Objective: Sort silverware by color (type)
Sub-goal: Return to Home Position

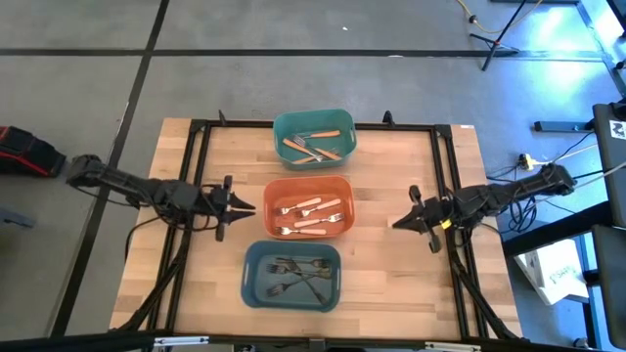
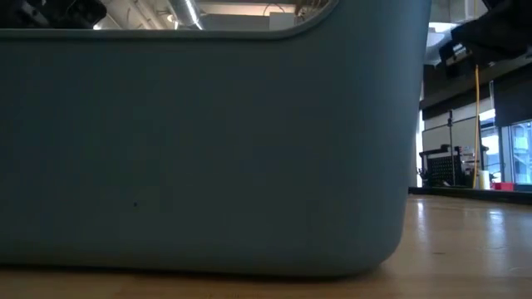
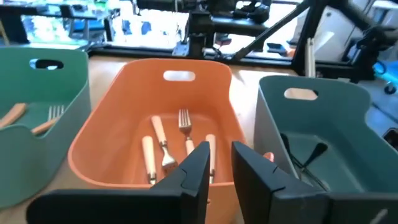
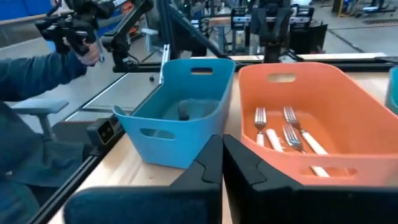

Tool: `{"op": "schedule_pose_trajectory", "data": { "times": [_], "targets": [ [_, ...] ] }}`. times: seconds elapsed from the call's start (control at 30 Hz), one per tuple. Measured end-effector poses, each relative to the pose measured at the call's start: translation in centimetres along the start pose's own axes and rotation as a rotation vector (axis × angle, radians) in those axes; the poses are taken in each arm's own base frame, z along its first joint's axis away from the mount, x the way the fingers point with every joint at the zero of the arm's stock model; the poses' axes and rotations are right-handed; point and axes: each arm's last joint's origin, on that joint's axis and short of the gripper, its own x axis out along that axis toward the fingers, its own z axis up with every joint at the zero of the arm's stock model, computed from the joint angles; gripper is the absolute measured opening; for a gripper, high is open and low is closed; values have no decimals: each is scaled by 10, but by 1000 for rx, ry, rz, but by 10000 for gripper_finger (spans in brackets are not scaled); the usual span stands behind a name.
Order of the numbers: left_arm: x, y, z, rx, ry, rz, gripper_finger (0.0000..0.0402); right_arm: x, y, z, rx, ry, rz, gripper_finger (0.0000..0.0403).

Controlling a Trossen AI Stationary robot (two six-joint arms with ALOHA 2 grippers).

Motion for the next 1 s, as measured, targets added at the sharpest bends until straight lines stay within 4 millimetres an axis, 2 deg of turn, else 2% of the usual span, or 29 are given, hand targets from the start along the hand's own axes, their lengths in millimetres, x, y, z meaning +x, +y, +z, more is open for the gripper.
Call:
{"op": "schedule_pose_trajectory", "data": {
  "times": [0.33,0.67,0.8,1.0],
  "targets": [
    [-6,14,-25,-21,-67,-13,47,-14,-4,-25,-9,-93,-1,2],
    [-15,21,-29,7,-171,-21,27,-18,-7,-44,-45,-192,-15,3],
    [-17,26,-34,8,-208,5,18,-16,-9,-50,-12,-204,-83,3],
    [-23,27,-31,23,-262,-2,9,-16,-10,-50,0,-220,-102,3]
  ]
}}
